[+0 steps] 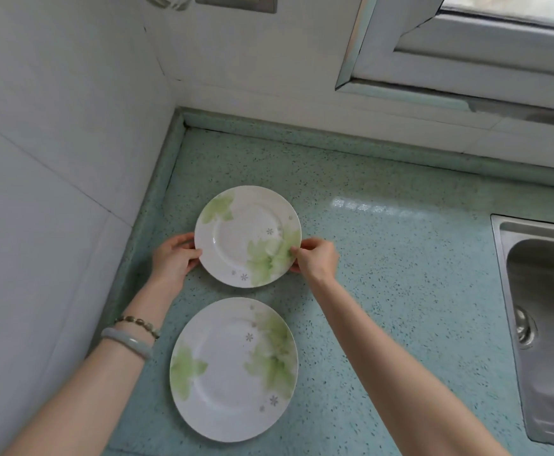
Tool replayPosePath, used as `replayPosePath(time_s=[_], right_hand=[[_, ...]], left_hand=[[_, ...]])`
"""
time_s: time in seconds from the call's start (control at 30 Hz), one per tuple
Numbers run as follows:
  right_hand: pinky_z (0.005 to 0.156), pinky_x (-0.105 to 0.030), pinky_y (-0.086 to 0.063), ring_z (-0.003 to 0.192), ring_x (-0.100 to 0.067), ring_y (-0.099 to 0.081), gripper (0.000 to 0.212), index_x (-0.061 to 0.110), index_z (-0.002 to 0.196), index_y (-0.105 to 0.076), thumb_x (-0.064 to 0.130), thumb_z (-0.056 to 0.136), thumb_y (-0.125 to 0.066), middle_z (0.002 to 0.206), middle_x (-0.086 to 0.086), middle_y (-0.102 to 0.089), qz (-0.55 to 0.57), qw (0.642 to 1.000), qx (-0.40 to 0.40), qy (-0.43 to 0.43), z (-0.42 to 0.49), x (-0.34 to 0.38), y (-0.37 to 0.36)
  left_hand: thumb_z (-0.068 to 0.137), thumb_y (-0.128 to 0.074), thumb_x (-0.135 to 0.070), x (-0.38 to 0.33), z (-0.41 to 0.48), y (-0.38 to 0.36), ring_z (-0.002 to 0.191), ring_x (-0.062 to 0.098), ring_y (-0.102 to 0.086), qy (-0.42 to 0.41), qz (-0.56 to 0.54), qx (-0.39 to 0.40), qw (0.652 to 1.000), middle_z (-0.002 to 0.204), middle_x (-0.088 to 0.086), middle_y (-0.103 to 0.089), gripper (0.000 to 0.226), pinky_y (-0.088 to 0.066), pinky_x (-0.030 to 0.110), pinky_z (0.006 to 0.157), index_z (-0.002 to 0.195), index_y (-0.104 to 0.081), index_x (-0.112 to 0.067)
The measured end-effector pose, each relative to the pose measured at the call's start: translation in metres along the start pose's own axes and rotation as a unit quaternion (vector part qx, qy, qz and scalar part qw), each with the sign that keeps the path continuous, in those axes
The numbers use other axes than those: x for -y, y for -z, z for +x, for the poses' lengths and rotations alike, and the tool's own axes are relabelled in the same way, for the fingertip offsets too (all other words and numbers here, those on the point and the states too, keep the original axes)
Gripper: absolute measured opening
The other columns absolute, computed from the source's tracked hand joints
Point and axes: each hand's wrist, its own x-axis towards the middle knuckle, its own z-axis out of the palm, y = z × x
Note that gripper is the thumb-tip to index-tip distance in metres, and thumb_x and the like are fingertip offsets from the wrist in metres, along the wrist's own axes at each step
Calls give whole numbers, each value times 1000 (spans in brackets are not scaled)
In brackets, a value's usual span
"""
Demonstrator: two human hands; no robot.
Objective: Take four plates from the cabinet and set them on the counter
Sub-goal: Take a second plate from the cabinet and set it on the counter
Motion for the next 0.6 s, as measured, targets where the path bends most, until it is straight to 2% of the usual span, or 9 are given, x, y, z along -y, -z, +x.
replayPosePath(time_s=[0.07, 0.3, 0.43, 0.5, 0.53, 0.6], right_hand=[[65, -40, -61, 70, -24, -70, 17, 13, 70, -67, 2, 83, -65, 78, -8, -69, -1, 1000, 0, -2, 1, -2, 0], [65, -43, -61, 66, -24, -71, 13, 10, 72, -68, 1, 81, -67, 73, -7, -69, -1, 1000, -4, -13, 2, -7, 2], [65, -43, -61, 65, -24, -71, 11, 10, 72, -68, 3, 80, -68, 71, -7, -69, -14, 1000, -5, -10, 5, -9, 1], [65, -44, -61, 68, -26, -71, 5, 9, 77, -67, 4, 79, -69, 76, -8, -69, -21, 1000, -9, -8, 5, -9, 1], [66, -44, -60, 71, -27, -70, 9, 9, 83, -63, 5, 78, -69, 83, -9, -68, -22, 1000, -14, -8, 4, -8, 1], [68, -46, -60, 76, -29, -69, 30, 14, 96, -52, 9, 75, -72, 93, -9, -65, -22, 999, -23, -9, 2, -7, 2]], left_hand=[[79, -56, 17, 1, 2, 1, 91, 20, -65, -8, 16, 1, 1000, 101, 9, -67, 37, -52, 29, 76, 106, -62, -8], [77, -58, 17, 6, 4, 1, 89, 19, -67, -34, 54, 11, 998, 98, 8, -69, 39, -52, 27, 74, 98, -64, -15], [74, -61, 15, 5, 4, 1, 95, 22, -66, -53, 90, -1, 995, 98, 7, -70, 40, -54, 32, 82, 101, -65, -15], [74, -62, 13, 4, 2, 0, 96, 21, -66, -66, 107, -4, 992, 97, 6, -70, 40, -53, 32, 85, 102, -66, -15], [74, -63, 12, 4, 1, 1, 96, 20, -66, -71, 112, -5, 991, 99, 6, -70, 40, -52, 30, 84, 104, -66, -14], [77, -65, 7, 3, -2, -1, 99, 18, -64, -77, 126, -6, 989, 106, 7, -68, 40, -52, 28, 83, 111, -66, -12]])
